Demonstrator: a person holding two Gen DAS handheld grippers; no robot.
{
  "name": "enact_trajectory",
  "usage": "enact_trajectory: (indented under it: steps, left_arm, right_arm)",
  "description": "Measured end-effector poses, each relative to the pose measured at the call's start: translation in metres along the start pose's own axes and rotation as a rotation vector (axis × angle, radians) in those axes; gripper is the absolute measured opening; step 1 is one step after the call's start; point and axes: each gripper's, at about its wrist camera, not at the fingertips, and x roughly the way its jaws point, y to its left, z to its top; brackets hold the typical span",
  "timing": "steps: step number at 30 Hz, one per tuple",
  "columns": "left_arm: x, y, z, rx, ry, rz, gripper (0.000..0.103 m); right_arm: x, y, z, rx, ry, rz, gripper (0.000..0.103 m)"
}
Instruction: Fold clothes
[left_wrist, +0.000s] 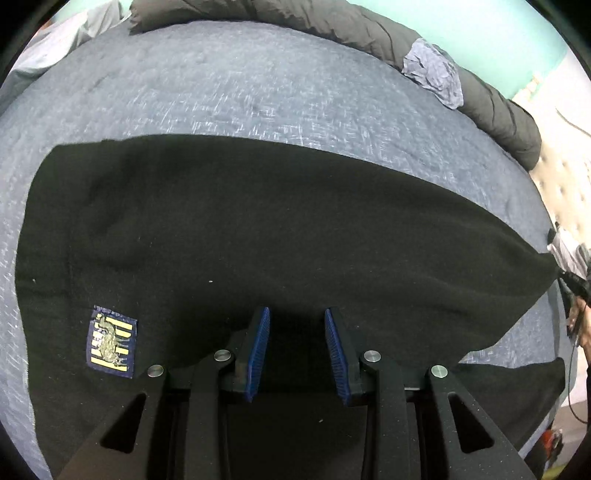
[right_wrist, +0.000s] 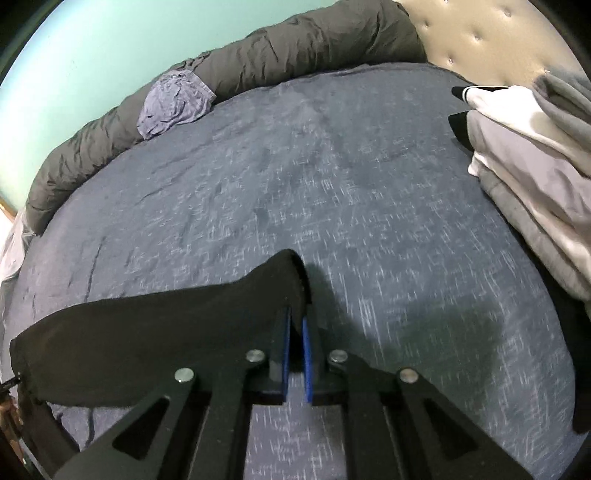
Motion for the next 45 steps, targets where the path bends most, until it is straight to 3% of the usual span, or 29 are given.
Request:
enact_trajectory:
  steps: [3, 8, 11, 16, 21, 23, 25, 27, 32, 33, 34, 35, 37, 41, 45]
  left_arm:
    - [0.002, 0.003, -0.001, 0.001, 0.001, -0.001, 0.034]
    - [0.005, 0.0, -0.001, 0.006, 0.008, 0.006, 0.037]
    - [0.006, -0.003, 0.0, 0.012, 0.012, 0.007, 0.041]
    - [0.005, -0.004, 0.001, 0.016, 0.016, 0.01, 0.043]
    - [-0.003, -0.006, 0.004, 0.016, -0.005, 0.006, 0.043]
    - [-0.006, -0.007, 0.005, 0.016, -0.015, 0.001, 0.044]
    - [-0.005, -0.007, 0.007, 0.014, -0.011, -0.001, 0.045]
    - [-0.002, -0.007, 0.007, 0.014, -0.007, 0.0, 0.045]
    - [0.005, -0.005, 0.006, 0.011, -0.006, -0.007, 0.047]
    - [0.006, -0.005, 0.005, 0.011, -0.006, -0.009, 0.048]
    - [0.007, -0.004, 0.005, 0.011, -0.007, -0.01, 0.048]
    - [0.008, -0.004, 0.004, 0.013, -0.007, -0.011, 0.048]
    - [0.008, -0.004, 0.004, 0.016, -0.007, -0.013, 0.048]
    - [0.008, -0.004, 0.004, 0.029, -0.003, -0.015, 0.049]
    - [0.009, -0.004, 0.003, 0.032, -0.001, -0.011, 0.049]
  right_arm:
    - [0.006, -0.002, 0.008, 0.012, 0.001, -0.006, 0.005]
    - [0.035, 0.001, 0.0, -0.039, 0.142, -0.026, 0.005]
    - [0.033, -0.011, -0.003, -0.003, 0.118, -0.002, 0.006]
    - [0.034, -0.016, -0.002, -0.054, 0.147, 0.008, 0.008]
    - [0.005, -0.034, 0.012, 0.051, 0.005, 0.064, 0.027]
    - [-0.004, -0.038, 0.017, 0.077, -0.048, 0.08, 0.049]
    - [-0.002, -0.036, 0.021, 0.078, -0.057, 0.101, 0.063]
    - [0.003, -0.029, 0.027, 0.064, -0.055, 0.113, 0.063]
    - [0.04, -0.006, 0.024, -0.024, 0.055, 0.071, 0.063]
    - [0.045, -0.004, 0.022, -0.031, 0.06, 0.077, 0.062]
    - [0.048, -0.002, 0.021, -0.036, 0.057, 0.09, 0.049]
    - [0.05, 0.0, 0.019, -0.04, 0.052, 0.091, 0.024]
    - [0.049, 0.002, 0.017, -0.047, 0.032, 0.082, 0.009]
    - [0.029, 0.003, 0.021, -0.048, -0.091, 0.057, 0.004]
    - [0.039, 0.004, 0.028, -0.062, -0.067, 0.012, 0.003]
